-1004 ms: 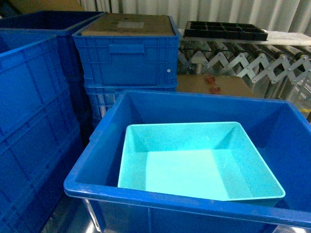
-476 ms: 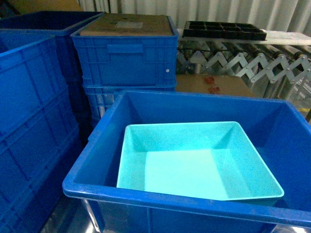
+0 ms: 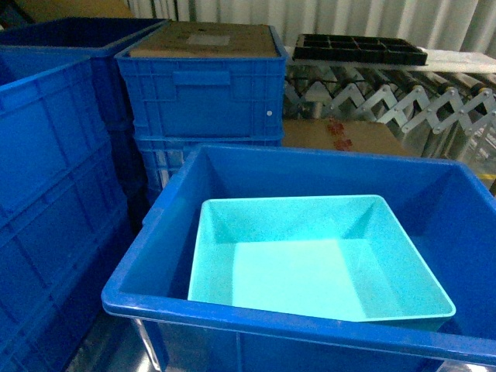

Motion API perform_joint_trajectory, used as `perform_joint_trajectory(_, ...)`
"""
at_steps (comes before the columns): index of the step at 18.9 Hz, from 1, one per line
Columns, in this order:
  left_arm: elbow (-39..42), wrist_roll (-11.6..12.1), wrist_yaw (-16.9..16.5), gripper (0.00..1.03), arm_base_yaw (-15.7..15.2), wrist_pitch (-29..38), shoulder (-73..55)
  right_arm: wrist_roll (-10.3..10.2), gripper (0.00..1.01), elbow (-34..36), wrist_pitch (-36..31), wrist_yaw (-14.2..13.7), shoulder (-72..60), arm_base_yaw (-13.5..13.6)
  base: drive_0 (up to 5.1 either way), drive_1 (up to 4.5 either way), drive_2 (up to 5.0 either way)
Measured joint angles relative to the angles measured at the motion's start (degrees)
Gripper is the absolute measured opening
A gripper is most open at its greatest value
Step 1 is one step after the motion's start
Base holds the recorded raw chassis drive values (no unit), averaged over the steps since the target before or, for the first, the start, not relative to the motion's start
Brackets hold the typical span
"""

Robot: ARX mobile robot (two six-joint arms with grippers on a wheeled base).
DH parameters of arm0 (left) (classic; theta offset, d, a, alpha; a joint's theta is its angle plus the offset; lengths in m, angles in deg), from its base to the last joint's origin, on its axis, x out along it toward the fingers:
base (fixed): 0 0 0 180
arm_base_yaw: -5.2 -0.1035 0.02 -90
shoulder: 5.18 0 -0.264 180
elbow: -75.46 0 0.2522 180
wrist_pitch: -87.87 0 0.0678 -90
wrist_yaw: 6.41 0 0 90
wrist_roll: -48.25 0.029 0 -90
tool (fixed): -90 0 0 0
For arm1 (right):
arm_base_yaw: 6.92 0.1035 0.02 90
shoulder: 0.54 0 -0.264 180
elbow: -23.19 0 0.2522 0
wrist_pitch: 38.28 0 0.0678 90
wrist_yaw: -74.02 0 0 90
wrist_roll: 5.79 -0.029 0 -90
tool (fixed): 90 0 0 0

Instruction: Stack blue boxes stably on right

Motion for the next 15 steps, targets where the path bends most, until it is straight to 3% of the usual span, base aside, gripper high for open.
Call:
perform_joint_trajectory(3, 0.00, 0.00, 0.00, 0.72, 0.00, 0.00, 0.00, 0.00, 0.79, 0.00, 0.00, 0.00, 0.00, 0.00, 0.0, 0.00, 0.0)
perform_joint_trajectory(7, 0.00, 0.00, 0.00, 0.93, 0.00, 0.00, 0.00, -0.02, 1.00, 0.00, 0.00, 0.00, 0.00, 0.00, 0.0, 0.00, 0.0)
perform_joint_trajectory(9, 0.00, 0.04, 0.00, 1.00, 0.00, 0.00, 0.00, -0.02, 0.98, 0.00, 0.00, 0.00, 0.00, 0.00, 0.0, 0.00, 0.0)
perform_joint_trajectory(15, 0.00, 0.00, 0.00, 0.98, 0.00, 0.00, 0.00, -0.02, 0.98, 0.00, 0.00, 0.00, 0.00, 0.00, 0.0, 0.00, 0.0)
